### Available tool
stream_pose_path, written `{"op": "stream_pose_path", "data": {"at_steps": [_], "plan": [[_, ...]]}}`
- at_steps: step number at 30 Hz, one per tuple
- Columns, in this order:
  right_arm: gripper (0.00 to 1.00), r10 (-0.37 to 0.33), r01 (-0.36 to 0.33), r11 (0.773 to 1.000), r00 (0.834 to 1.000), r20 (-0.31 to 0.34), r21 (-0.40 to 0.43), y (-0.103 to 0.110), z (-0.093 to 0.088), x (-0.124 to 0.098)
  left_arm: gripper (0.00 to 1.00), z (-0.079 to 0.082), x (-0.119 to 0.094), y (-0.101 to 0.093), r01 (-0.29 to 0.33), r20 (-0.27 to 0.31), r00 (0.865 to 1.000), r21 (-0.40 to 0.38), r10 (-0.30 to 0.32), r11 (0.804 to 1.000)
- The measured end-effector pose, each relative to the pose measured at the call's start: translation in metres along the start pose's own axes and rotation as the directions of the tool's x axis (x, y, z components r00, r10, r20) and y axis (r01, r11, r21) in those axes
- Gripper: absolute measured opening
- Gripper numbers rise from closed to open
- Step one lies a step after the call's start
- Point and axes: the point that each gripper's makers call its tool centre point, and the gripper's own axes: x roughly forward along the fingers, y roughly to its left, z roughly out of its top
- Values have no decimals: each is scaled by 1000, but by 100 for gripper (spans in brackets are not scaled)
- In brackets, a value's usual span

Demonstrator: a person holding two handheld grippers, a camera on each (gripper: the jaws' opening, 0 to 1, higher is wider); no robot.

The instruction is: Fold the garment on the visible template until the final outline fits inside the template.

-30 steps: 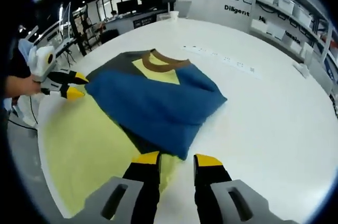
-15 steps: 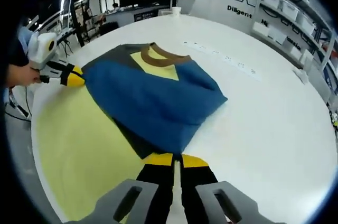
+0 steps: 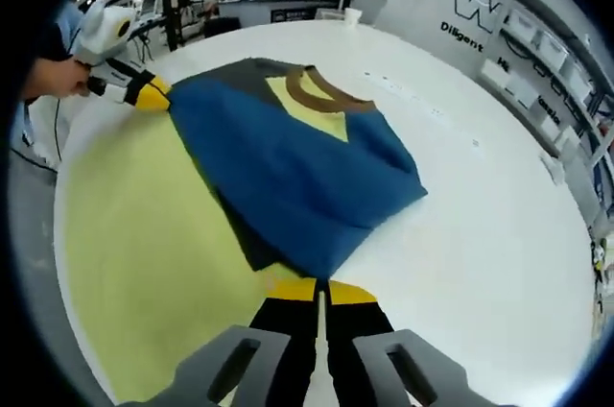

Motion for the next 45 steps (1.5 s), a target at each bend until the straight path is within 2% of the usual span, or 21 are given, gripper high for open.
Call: {"op": "stream_pose_path", "data": {"at_steps": [4, 8, 10, 15, 22, 26, 28, 30, 34, 37, 40, 42, 45], "plan": [[0, 7, -7, 1000, 1000, -4, -26, 1, 0, -1, 2, -4, -1, -1, 1, -17, 1000, -7, -1, 1000], [0, 56, -57, 998, 998, 8, 13, -2, 5, -3, 2, -4, -2, -1, 5, -21, 1000, -3, -5, 1000], [0, 86, -89, 995, 995, 50, 52, -3, 11, -6, 3, -4, -2, -1, 8, -21, 1000, 6, -8, 1000], [10, 120, -136, 981, 985, 121, 141, -14, 24, -12, 4, -5, -2, -2, 7, -19, 1000, 15, -7, 1000], [16, 103, -128, 975, 985, 142, 181, -34, 38, -5, 4, -4, -2, -2, 9, -22, 1000, 27, -8, 1000], [17, 108, -137, 971, 983, 150, 196, -38, 47, 0, 3, -4, -1, -2, 11, -21, 1000, 33, -10, 999], [15, 128, -159, 968, 978, 166, 192, -36, 52, -1, 3, -4, -2, -2, 13, -21, 1000, 31, -12, 999], [11, 194, -225, 957, 965, 174, 182, -27, 54, -4, 3, -4, -1, -2, 14, -20, 1000, 31, -14, 999], [9, 211, -235, 959, 966, 152, 161, -26, 45, -9, 3, -4, 0, -1, 18, -19, 1000, 42, -17, 999], [0, 236, -256, 954, 962, 139, 156, -20, 37, -11, 3, -4, 0, -1, 21, -18, 1000, 45, -20, 999], [0, 260, -271, 957, 959, 110, 103, -12, 27, -11, 3, -4, 0, -1, 24, -19, 1000, 55, -23, 998], [0, 266, -278, 956, 957, 117, 98, -9, 26, -13, 3, -4, 0, -2, 25, -19, 1000, 58, -24, 998], [0, 266, -272, 961, 957, 118, 46, -7, 23, -13, 3, -4, 1, -2, 26, -18, 1000, 61, -25, 998]]}}
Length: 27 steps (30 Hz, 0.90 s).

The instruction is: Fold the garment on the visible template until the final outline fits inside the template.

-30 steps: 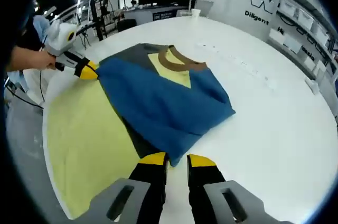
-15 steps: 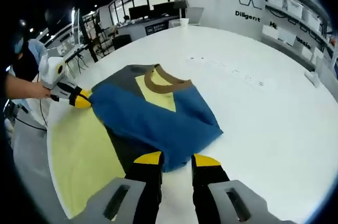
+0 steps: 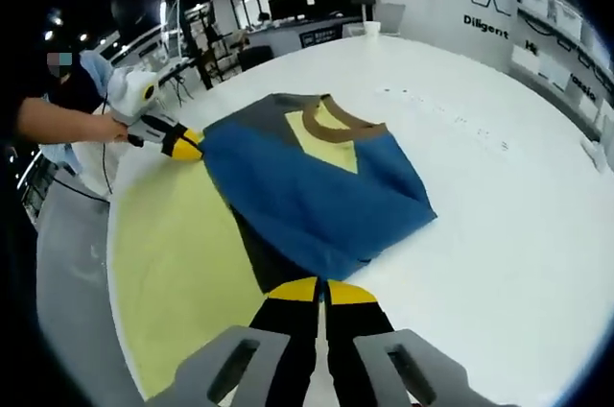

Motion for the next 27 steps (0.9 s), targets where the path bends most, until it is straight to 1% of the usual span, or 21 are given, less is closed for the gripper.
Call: {"op": "stream_pose_path", "data": {"at_steps": [2, 4, 5, 6, 7, 9, 10, 12, 15, 16, 18, 20, 21, 23, 26, 27], "plan": [[0, -16, 15, 999, 1000, -7, -35, -1, -2, 2, 3, 0, 0, 0, 0, 0, 1000, 3, 0, 1000], [0, -15, 15, 999, 1000, -4, -29, 0, -2, 4, 3, 0, 0, 0, -1, 0, 1000, 4, 1, 1000], [0, -15, 14, 1000, 1000, -12, -25, 0, -4, 6, 3, 0, 0, 0, -1, 0, 1000, 5, 1, 1000], [0, -17, 16, 999, 999, -33, -41, 2, -7, 6, 3, 0, 1, 0, -1, -1, 1000, 5, 1, 1000], [0, -19, 11, 994, 998, -68, -109, 4, -13, 5, 3, 0, 1, 0, -1, -1, 1000, 4, 1, 1000], [0, -26, 8, 977, 996, -82, -211, 7, -17, 4, 3, 0, 0, 0, -1, -1, 1000, 7, 1, 1000], [0, -31, 3, 962, 995, -97, -273, 9, -20, 3, 3, 0, 0, 0, -1, -2, 1000, 7, 1, 1000], [0, -25, 0, 965, 995, -94, -262, 12, -22, 3, 3, 0, 1, 0, -1, 0, 1000, 6, 1, 1000], [0, -16, -16, 961, 993, -115, -275, 13, -26, 5, 3, 0, 1, 0, -2, 1, 1000, 12, 2, 1000], [0, -8, -23, 962, 994, -114, -273, 13, -25, 6, 3, 0, 1, 0, -2, 0, 1000, 11, 2, 1000], [0, 19, -42, 976, 994, -106, -215, 15, -21, 5, 3, 0, 1, 0, -2, 0, 1000, 10, 2, 1000], [0, 32, -47, 982, 996, -84, -185, 14, -15, 1, 3, 0, 1, 0, -2, -1, 1000, 14, 2, 1000], [2, 45, -55, 984, 997, -63, -171, 13, -11, -2, 3, 0, 1, 0, -2, 0, 1000, 14, 2, 1000], [7, 46, -54, 986, 998, -53, -158, 9, -8, -7, 3, 0, 1, 0, -2, 1, 1000, 12, 2, 1000], [8, 50, -53, 988, 998, -25, -143, 1, 0, -13, 3, 0, 1, 0, -1, 1, 1000, 12, 1, 1000], [7, 44, -46, 989, 999, -15, -139, -4, 4, -14, 3, 0, 1, 0, 0, 1, 1000, 12, 0, 1000]]}}
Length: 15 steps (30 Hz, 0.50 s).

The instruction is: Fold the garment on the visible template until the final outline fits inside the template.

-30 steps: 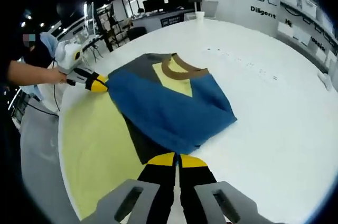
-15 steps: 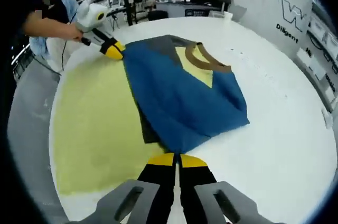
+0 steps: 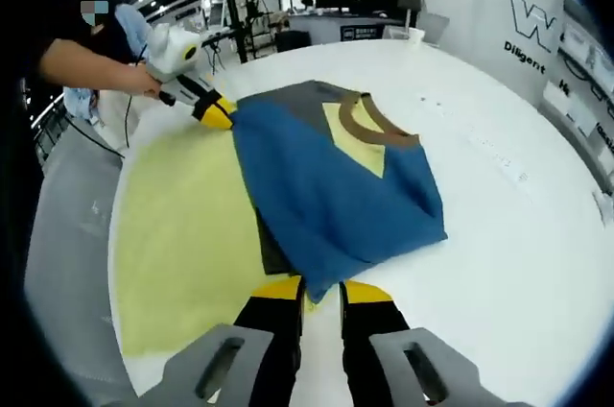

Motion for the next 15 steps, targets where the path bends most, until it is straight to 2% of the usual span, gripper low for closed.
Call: {"op": "stream_pose_path", "data": {"at_steps": [3, 7, 15], "plan": [[7, -21, 19, 999, 999, 45, 41, -12, 12, -3, 3, 0, 0, 0, -1, 1, 1000, -4, 1, 1000], [9, -40, 38, 999, 998, 48, 33, -20, 19, -1, 3, 0, 1, 1, -2, 1, 1000, -4, 2, 1000], [14, -47, 46, 999, 997, 60, 21, -32, 37, 19, 3, 0, 2, 1, -3, -1, 1000, -3, 3, 1000]]}}
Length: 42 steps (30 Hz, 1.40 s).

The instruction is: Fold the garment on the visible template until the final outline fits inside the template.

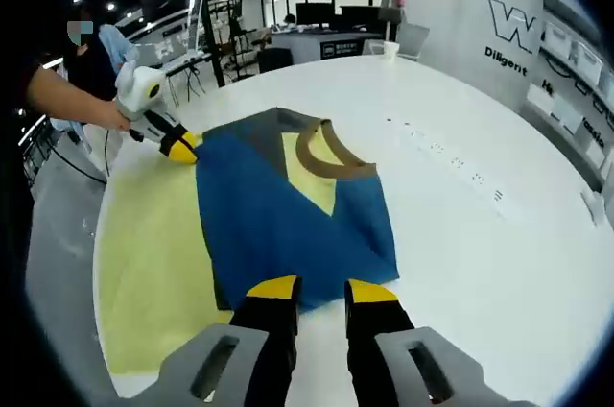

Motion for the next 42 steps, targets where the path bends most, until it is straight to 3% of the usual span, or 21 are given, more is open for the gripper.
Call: {"op": "stream_pose_path", "data": {"at_steps": [5, 19, 21, 23, 27, 30, 37, 42], "plan": [[17, 6, -6, 1000, 1000, -6, -27, -6, 8, 10, 3, 0, 0, 0, 3, -1, 1000, 10, -3, 1000], [23, 4, -9, 998, 997, -82, -58, -26, 0, 31, 3, 0, 0, -1, 3, -8, 1000, 21, -3, 1000], [20, 13, -18, 999, 994, -112, -50, -28, -5, 34, 3, -1, 0, 0, 3, -8, 1000, 19, -3, 1000], [18, 19, -33, 994, 991, -132, -100, -28, -7, 35, 4, -1, 0, 0, 4, -9, 1000, 23, -4, 1000], [16, 42, -49, 998, 987, -156, -45, -29, -10, 37, 4, -1, 0, -1, 6, -9, 1000, 26, -6, 1000], [0, 57, -75, 992, 982, -182, -98, -27, -12, 35, 4, 0, 0, 0, 7, -9, 1000, 24, -6, 1000], [0, 23, -49, 988, 984, -175, -147, -39, -4, 28, 4, 0, 0, 0, 9, -9, 1000, 24, -9, 1000], [0, 63, -86, 987, 984, -169, -134, -35, -1, 26, 4, 1, 1, 0, 9, -8, 1000, 25, -9, 1000]]}}
